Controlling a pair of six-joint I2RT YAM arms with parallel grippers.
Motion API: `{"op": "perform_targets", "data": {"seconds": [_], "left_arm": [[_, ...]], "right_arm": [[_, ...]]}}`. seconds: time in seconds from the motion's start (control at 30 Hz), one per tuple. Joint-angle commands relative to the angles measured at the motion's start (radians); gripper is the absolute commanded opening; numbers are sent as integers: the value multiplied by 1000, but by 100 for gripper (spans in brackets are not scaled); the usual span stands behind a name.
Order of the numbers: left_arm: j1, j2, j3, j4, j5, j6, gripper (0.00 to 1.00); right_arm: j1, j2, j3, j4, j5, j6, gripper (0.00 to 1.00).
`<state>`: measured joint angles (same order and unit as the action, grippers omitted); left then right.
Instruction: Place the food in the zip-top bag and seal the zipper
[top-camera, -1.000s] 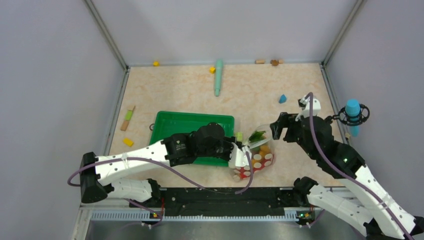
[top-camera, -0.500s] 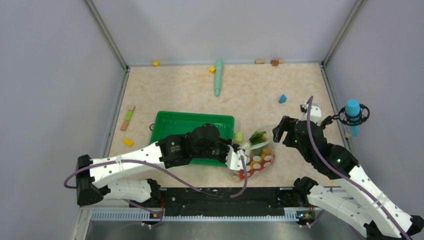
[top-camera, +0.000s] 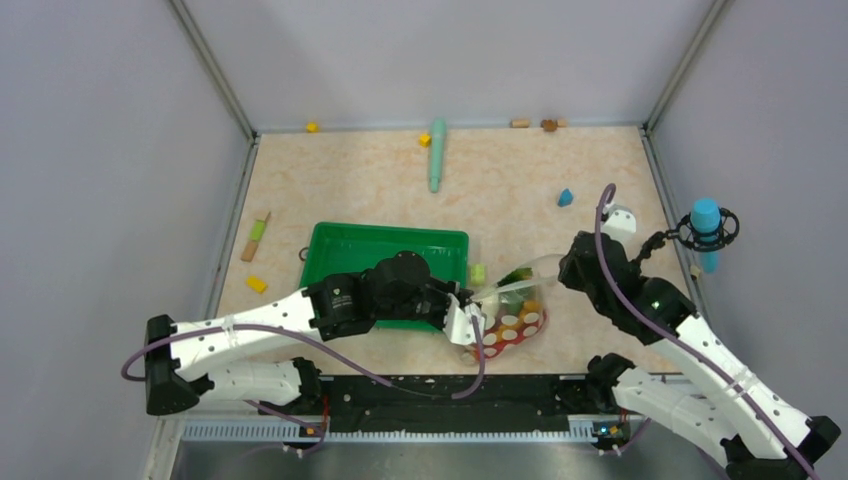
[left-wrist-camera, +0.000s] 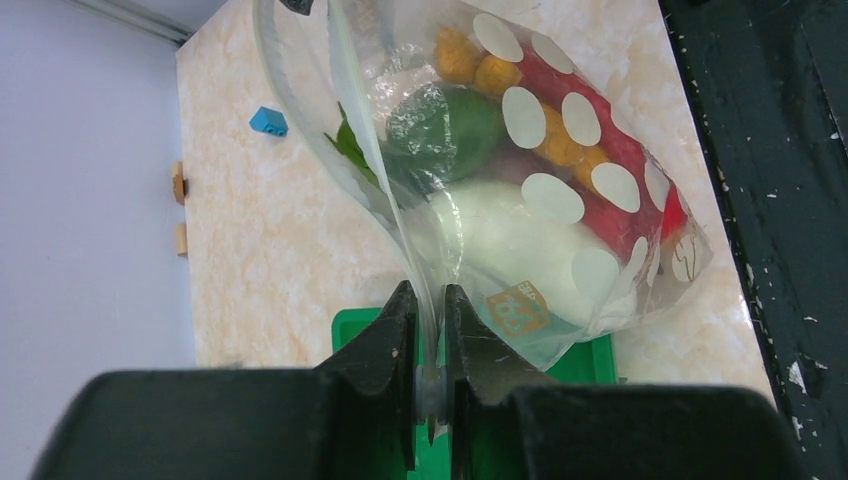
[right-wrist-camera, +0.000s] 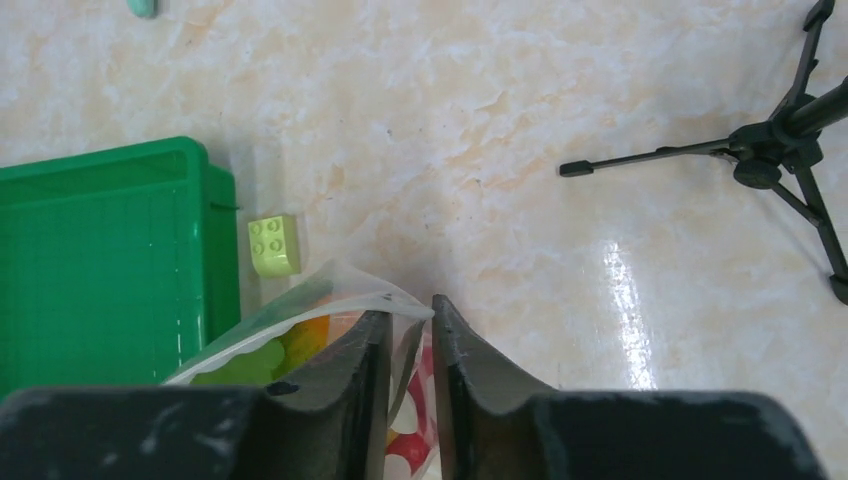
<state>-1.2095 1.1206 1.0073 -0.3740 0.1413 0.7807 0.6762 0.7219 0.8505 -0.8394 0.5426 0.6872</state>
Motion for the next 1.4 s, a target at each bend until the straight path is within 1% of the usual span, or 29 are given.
{"op": "perform_targets", "data": {"seconds": [0.0,0.03,0.07,0.27,0.37,0.47,0.5,0.53,0.57,0.6,0.63,0.67,0.7,0.9,0.93,1.03,1.13,1.23,1.3,1.37], "left_arm": [[4,-56,-27,54,0,0,0],[4,-62,-38,66,-6,-2,0],[4,-68,-49,79,-19,-12,0],[38,-83,-108,172,-54,-79,0],[88,-79,-127,243,-69,-158,0],[156,-81,-162,375,-44,-273,0],[178,-80,-171,409,-14,-319,5],[196,-77,-179,435,21,-367,16],[209,-74,-192,480,54,-410,37],[213,-68,-210,522,72,-450,56],[214,-64,-229,567,80,-486,77],[213,-61,-247,599,63,-531,94],[212,-60,-262,628,41,-579,97],[213,-80,-406,839,-17,-773,97],[214,-79,-428,879,-30,-832,97],[227,-61,-471,948,-31,-893,97],[266,-29,-480,1022,23,-938,97],[304,-17,-457,1019,76,-996,97],[307,-9,-461,1047,112,-994,96],[307,5,-462,1075,146,-979,93]], "right_arm": [[-40,-22,13,-15,81,24,14],[-46,-20,18,-23,96,24,8],[-52,-16,26,-35,113,26,0],[-119,21,73,-67,187,12,0],[-164,39,87,-78,214,4,0],[-188,45,104,-90,211,6,0],[-188,44,104,-89,199,5,0],[-188,42,104,-88,182,7,0],[-188,40,97,-83,163,6,0],[-189,36,83,-76,147,10,0],[-188,31,67,-67,128,15,0],[-188,24,48,-58,112,16,0],[-188,17,30,-48,93,18,0],[-188,-38,5,-12,24,15,0],[-188,-48,1,-5,18,10,0],[-188,-67,-8,2,2,2,0],[-188,-73,-14,2,-8,0,0],[-188,-75,-14,3,-14,-3,0],[-188,-80,-14,6,-18,-4,0],[-188,-87,-16,14,-24,-4,0]]}}
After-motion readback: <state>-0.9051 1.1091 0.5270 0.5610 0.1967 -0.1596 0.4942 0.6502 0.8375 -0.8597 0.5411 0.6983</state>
